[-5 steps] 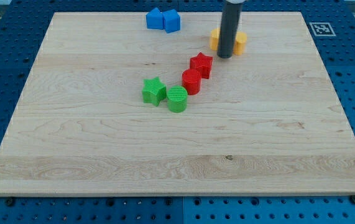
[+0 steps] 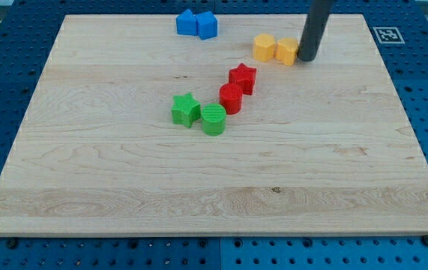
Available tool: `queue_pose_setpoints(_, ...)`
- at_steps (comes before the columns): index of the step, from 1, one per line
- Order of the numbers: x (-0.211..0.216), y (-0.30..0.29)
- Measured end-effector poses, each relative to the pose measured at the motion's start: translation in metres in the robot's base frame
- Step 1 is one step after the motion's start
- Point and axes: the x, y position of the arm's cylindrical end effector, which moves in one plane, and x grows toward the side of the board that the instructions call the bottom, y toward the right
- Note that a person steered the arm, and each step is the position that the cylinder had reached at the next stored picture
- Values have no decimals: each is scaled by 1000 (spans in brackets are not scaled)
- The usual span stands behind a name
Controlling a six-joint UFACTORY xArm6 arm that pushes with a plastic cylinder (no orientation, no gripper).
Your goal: Push the yellow heart and the yellow hexagon to the left
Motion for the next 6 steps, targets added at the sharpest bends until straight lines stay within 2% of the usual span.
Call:
queue_pose_setpoints(2,-2,-12)
queue_pose_setpoints(4,-2,-61)
queue_pose_setpoints(6,-12,-63)
